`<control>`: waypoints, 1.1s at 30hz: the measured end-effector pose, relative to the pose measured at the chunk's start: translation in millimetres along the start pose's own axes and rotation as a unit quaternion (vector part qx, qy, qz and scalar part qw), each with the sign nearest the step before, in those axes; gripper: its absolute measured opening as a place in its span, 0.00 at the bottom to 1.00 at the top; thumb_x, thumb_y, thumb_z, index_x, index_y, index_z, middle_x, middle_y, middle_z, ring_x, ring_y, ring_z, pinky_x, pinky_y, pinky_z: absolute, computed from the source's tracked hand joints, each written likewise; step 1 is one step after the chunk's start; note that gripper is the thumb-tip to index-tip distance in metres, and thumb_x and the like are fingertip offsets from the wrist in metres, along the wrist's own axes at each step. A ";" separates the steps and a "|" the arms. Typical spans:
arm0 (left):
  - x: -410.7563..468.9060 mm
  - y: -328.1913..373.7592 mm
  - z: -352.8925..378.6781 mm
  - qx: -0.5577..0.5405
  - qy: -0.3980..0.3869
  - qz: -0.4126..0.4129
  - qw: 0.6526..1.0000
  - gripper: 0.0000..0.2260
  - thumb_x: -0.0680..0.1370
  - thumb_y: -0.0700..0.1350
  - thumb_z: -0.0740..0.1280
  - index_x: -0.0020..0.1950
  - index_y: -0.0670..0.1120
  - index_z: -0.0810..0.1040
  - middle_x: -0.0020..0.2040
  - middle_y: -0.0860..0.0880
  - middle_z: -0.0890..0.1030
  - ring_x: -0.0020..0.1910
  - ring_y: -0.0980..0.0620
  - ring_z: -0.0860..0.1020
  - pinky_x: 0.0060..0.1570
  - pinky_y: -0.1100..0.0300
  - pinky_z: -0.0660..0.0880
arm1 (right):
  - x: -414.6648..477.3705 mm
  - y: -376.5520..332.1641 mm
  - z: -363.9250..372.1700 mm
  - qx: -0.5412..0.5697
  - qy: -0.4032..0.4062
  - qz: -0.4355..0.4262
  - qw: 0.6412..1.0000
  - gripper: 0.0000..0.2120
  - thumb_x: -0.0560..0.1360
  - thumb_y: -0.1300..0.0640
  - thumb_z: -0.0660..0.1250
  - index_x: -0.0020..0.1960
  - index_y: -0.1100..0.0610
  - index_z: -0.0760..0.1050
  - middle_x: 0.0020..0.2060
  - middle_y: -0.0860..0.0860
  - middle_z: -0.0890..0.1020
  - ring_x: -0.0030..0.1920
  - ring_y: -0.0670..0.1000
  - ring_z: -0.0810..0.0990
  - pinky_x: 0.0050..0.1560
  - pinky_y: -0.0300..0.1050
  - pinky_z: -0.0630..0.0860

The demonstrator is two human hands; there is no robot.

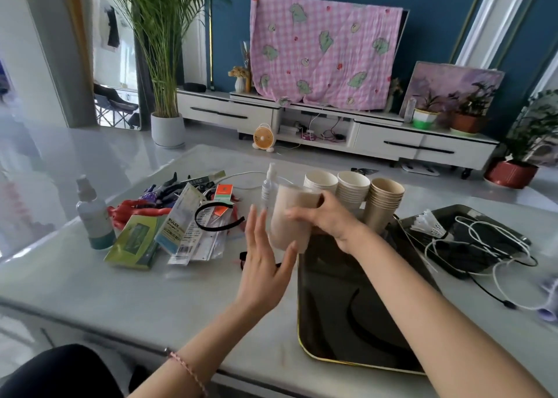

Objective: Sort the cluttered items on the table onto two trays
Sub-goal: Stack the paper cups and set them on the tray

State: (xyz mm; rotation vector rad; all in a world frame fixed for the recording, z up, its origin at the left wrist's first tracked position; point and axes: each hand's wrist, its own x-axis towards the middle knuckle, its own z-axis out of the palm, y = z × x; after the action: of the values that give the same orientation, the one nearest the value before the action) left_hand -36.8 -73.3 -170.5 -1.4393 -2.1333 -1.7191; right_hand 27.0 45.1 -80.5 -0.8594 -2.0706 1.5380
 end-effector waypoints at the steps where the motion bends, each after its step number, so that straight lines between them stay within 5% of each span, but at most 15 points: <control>1: 0.3 -2.3 8.0 0.001 -0.050 -0.036 0.998 0.30 0.78 0.59 0.57 0.75 0.51 0.50 0.77 0.50 0.46 0.75 0.59 0.46 0.69 0.70 0.48 | 4.1 6.3 -13.1 0.025 0.044 0.009 0.999 0.24 0.64 0.57 0.77 0.56 0.55 0.71 0.52 0.51 0.79 0.56 0.52 0.76 0.57 0.51 0.76; 3: -0.1 -6.7 25.0 0.011 -0.123 -0.085 0.989 0.26 0.79 0.56 0.56 0.75 0.50 0.56 0.77 0.52 0.53 0.75 0.56 0.52 0.72 0.60 0.53 | 8.1 20.5 -37.2 0.012 0.126 0.023 0.992 0.28 0.63 0.59 0.78 0.59 0.58 0.70 0.54 0.52 0.78 0.56 0.52 0.75 0.57 0.49 0.74; 5: -1.1 -8.9 36.6 0.022 -0.145 -0.104 0.984 0.24 0.80 0.54 0.57 0.74 0.49 0.59 0.76 0.52 0.58 0.74 0.55 0.56 0.71 0.60 0.54 | 6.1 34.3 -52.3 -0.032 0.154 0.050 0.986 0.32 0.62 0.61 0.78 0.62 0.59 0.68 0.55 0.52 0.76 0.55 0.51 0.74 0.53 0.45 0.72; 19: -0.6 -18.9 48.2 0.107 -0.157 -0.103 0.976 0.17 0.79 0.50 0.59 0.68 0.51 0.68 0.73 0.57 0.64 0.65 0.49 0.70 0.63 0.58 0.64 | 28.6 57.9 -12.3 -0.167 0.220 -0.012 0.961 0.35 0.63 0.48 0.78 0.61 0.61 0.65 0.59 0.54 0.73 0.60 0.54 0.73 0.57 0.43 0.71; 22: -0.2 -15.7 46.8 0.117 -0.170 -0.099 0.974 0.17 0.79 0.48 0.58 0.68 0.51 0.69 0.74 0.57 0.61 0.67 0.48 0.68 0.64 0.59 0.61 | 27.5 38.2 -21.7 -0.174 0.268 -0.021 0.947 0.30 0.68 0.37 0.69 0.56 0.60 0.72 0.49 0.51 0.79 0.51 0.51 0.78 0.48 0.44 0.75; 25: -0.2 -10.6 44.0 0.120 -0.174 -0.103 0.972 0.16 0.79 0.46 0.57 0.67 0.50 0.70 0.75 0.57 0.60 0.67 0.47 0.68 0.64 0.60 0.60 | 22.4 20.4 -34.6 -0.180 0.345 -0.085 0.917 0.20 0.79 0.44 0.57 0.41 0.59 0.74 0.34 0.49 0.77 0.34 0.46 0.74 0.30 0.39 0.65; 27: -0.7 -8.5 43.1 0.115 -0.173 -0.103 0.973 0.15 0.79 0.45 0.57 0.65 0.50 0.72 0.74 0.57 0.60 0.67 0.47 0.68 0.64 0.60 0.60 | 26.6 16.5 -46.6 -0.201 0.345 -0.083 0.913 0.11 0.80 0.56 0.57 0.54 0.60 0.74 0.48 0.52 0.80 0.45 0.49 0.76 0.37 0.38 0.69; 30: -2.5 -5.5 42.9 0.102 -0.174 -0.110 0.973 0.14 0.78 0.44 0.58 0.62 0.50 0.74 0.75 0.58 0.60 0.66 0.47 0.69 0.63 0.60 0.61 | 39.3 22.4 -60.8 -0.284 0.251 -0.057 0.924 0.23 0.78 0.67 0.54 0.72 0.55 0.62 0.69 0.54 0.68 0.66 0.55 0.71 0.60 0.48 0.71; 33: -3.1 -4.2 39.7 0.099 -0.183 -0.115 0.971 0.14 0.78 0.44 0.57 0.62 0.51 0.73 0.75 0.59 0.59 0.64 0.46 0.69 0.63 0.59 0.63 | 51.9 31.0 -63.8 -0.363 0.181 -0.030 0.913 0.23 0.80 0.64 0.54 0.74 0.54 0.59 0.71 0.53 0.66 0.66 0.56 0.71 0.59 0.50 0.70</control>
State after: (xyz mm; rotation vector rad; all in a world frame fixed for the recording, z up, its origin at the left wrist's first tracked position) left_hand -18.5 -43.7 -190.5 -1.6072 -2.6667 -1.3268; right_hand 38.5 131.5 -92.4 -1.2001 -2.3439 0.4742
